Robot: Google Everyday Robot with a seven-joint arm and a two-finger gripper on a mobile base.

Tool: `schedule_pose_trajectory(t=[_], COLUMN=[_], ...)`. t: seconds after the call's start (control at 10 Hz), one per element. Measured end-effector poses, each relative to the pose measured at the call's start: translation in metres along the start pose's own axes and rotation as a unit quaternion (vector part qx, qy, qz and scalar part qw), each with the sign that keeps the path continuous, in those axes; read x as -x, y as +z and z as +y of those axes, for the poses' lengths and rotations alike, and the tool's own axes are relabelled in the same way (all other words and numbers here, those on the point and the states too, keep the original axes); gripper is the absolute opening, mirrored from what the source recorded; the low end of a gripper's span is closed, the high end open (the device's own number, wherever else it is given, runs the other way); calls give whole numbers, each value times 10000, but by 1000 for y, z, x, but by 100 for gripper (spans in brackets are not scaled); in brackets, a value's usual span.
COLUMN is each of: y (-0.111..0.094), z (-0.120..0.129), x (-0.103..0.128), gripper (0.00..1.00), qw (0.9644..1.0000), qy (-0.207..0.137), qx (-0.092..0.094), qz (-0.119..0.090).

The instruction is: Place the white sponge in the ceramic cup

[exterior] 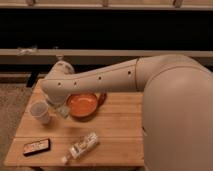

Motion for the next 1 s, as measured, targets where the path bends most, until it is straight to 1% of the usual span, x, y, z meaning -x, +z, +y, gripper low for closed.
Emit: schedule_pose_trajectory(t=[0.1, 0.2, 0.4, 0.6, 0.8, 1.0], y=[2, 3, 5, 12, 20, 28], z=[7, 11, 17, 26, 33, 42], x=[13, 21, 46, 66, 86, 102], gripper=[0, 0, 0, 0, 0, 0], qw=[9997, 9994, 9975, 9953, 9922, 9893], qy=[-173, -260, -518, -757, -992, -1168], qx=[35, 46, 93, 190, 334, 467], qz=[-151, -235, -463, -575, -683, -734])
